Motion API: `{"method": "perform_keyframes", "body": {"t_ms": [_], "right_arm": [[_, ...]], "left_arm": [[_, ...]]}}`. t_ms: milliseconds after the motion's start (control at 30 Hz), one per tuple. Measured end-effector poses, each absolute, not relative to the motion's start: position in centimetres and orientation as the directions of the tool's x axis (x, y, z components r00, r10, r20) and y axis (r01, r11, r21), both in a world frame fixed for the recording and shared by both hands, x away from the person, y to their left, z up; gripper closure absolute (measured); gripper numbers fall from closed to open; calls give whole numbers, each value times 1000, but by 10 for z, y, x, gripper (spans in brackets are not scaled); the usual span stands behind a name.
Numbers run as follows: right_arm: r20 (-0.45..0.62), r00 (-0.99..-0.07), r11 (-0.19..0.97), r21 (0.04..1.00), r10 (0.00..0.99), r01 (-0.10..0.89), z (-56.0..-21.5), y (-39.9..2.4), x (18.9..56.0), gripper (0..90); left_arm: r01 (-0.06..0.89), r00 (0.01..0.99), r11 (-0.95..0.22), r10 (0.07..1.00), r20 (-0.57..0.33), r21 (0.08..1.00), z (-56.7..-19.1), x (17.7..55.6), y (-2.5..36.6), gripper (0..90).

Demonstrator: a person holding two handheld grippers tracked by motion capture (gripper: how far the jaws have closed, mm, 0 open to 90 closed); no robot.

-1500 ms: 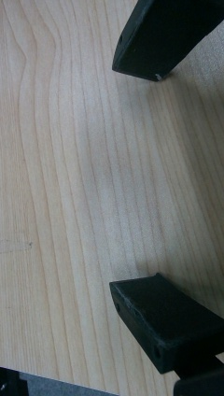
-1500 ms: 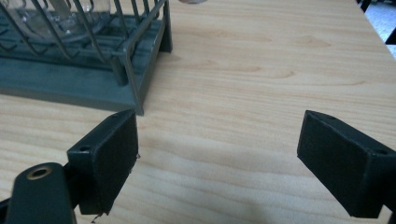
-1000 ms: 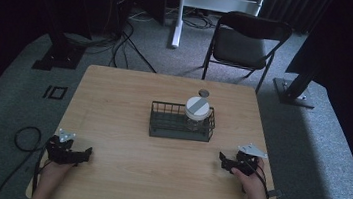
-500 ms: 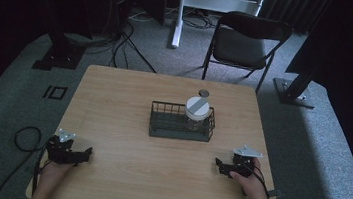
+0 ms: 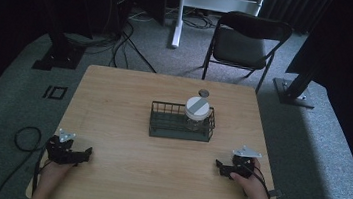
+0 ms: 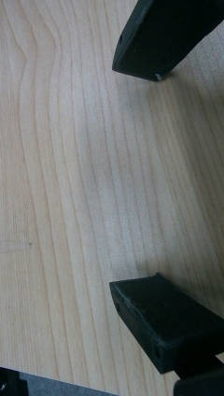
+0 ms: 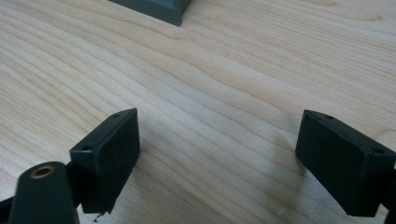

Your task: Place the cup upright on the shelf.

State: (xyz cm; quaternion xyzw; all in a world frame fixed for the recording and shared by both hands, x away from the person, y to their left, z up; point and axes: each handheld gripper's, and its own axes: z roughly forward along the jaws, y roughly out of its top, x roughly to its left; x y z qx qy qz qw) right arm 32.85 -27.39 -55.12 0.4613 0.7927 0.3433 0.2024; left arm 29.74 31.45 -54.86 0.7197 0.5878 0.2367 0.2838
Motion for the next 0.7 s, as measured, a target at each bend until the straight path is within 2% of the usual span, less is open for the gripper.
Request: {"method": "perform_keyframes", "body": {"t_ms": [700], "right_arm": [[9, -503, 340, 727, 864, 597, -552, -274, 329, 123]], "left_arm": [[712, 197, -148, 980, 7, 687, -549, 297, 314, 1]]}}
